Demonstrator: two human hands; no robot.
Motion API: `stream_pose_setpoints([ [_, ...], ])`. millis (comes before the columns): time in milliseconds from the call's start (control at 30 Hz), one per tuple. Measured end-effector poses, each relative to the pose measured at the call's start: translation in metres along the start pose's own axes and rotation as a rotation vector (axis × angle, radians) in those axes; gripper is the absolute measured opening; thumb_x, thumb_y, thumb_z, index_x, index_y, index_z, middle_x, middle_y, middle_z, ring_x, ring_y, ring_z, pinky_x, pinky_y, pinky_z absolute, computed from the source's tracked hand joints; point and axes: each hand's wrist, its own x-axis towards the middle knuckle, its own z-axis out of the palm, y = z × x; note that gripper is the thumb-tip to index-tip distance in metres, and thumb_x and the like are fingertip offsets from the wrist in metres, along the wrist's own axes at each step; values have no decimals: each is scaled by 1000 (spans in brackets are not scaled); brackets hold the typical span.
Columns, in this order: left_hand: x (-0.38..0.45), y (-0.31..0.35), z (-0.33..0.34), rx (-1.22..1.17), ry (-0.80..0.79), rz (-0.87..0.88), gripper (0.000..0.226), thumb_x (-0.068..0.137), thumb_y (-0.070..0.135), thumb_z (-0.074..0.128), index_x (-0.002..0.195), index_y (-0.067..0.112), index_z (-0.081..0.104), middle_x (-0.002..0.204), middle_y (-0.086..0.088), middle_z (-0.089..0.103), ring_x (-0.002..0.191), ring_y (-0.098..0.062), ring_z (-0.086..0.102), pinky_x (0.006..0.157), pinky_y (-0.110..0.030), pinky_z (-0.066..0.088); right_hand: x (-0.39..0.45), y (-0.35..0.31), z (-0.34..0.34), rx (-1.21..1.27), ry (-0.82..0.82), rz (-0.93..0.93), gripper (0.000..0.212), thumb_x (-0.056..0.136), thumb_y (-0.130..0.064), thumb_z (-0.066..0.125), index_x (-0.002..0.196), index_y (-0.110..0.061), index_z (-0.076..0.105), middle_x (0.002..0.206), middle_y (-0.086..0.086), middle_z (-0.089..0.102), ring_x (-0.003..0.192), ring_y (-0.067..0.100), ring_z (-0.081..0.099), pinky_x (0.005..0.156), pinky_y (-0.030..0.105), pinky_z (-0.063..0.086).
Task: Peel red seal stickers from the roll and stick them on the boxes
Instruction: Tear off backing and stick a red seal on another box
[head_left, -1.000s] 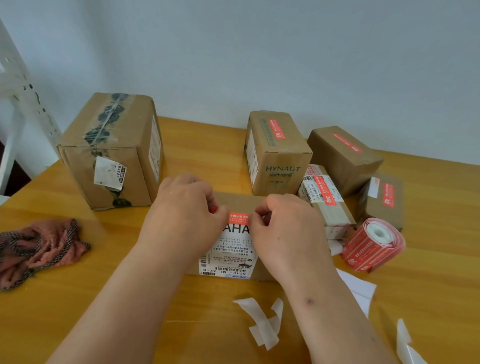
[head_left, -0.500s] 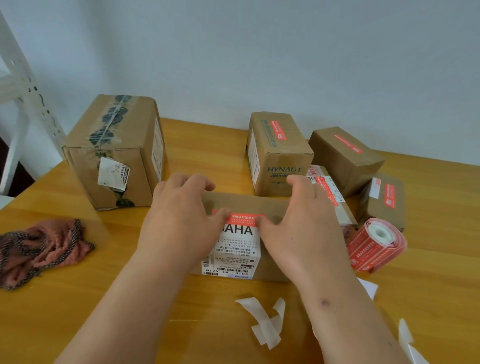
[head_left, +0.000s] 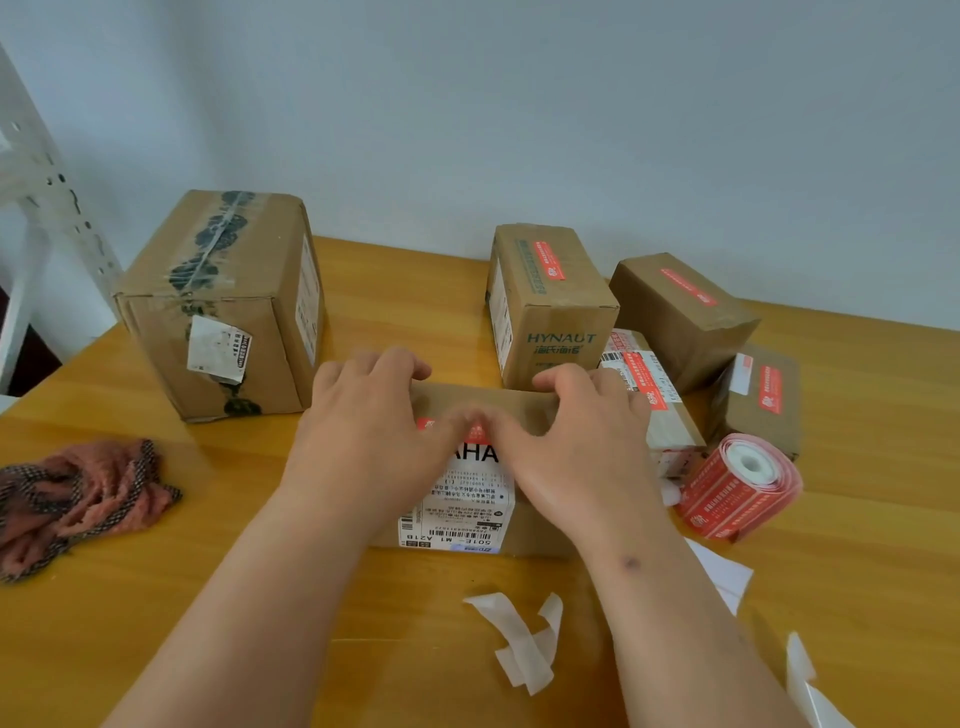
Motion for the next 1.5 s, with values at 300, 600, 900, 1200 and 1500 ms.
stream_pose_setpoints([
  [300,-5,-17,0,-344,-24,-24,42,83,14,68,115,37,53,105,25,48,110,-15,49,87,-39,52,-4,11,-4,41,-59,-91,41,83,-29,56,123,-34,46,118,-11,37,109,10,25,93,28,32],
  [600,7,-14,-1,-267,49,0,34,87,14,64,115,32,54,101,14,54,96,-8,52,76,-22,45,10,3,-1,-39,17,-2,32,88,-43,55,118,-34,48,112,-8,41,110,14,35,88,33,40],
  [900,-18,-28,1,-603,-56,-339,32,90,53,54,117,37,53,97,12,67,86,-7,63,64,-28,49,1,21,-18,-9,-242,175,61,91,-62,40,140,-27,34,133,-3,50,118,19,51,90,37,46],
  [1200,-11,-37,-24,-1288,244,-532,28,94,39,58,77,17,61,85,-1,66,90,-20,61,79,-40,53,-10,8,-55,542,-85,257,64,91,-67,25,109,-12,53,95,4,61,91,21,55,73,37,38],
  [1500,-32,-25,-11,-845,118,-430,34,94,47,53,82,19,68,91,-3,67,93,-25,60,82,-43,51,-20,16,-36,273,-177,150,44,92,-64,30,104,-29,52,106,-6,56,89,7,52,82,38,51],
])
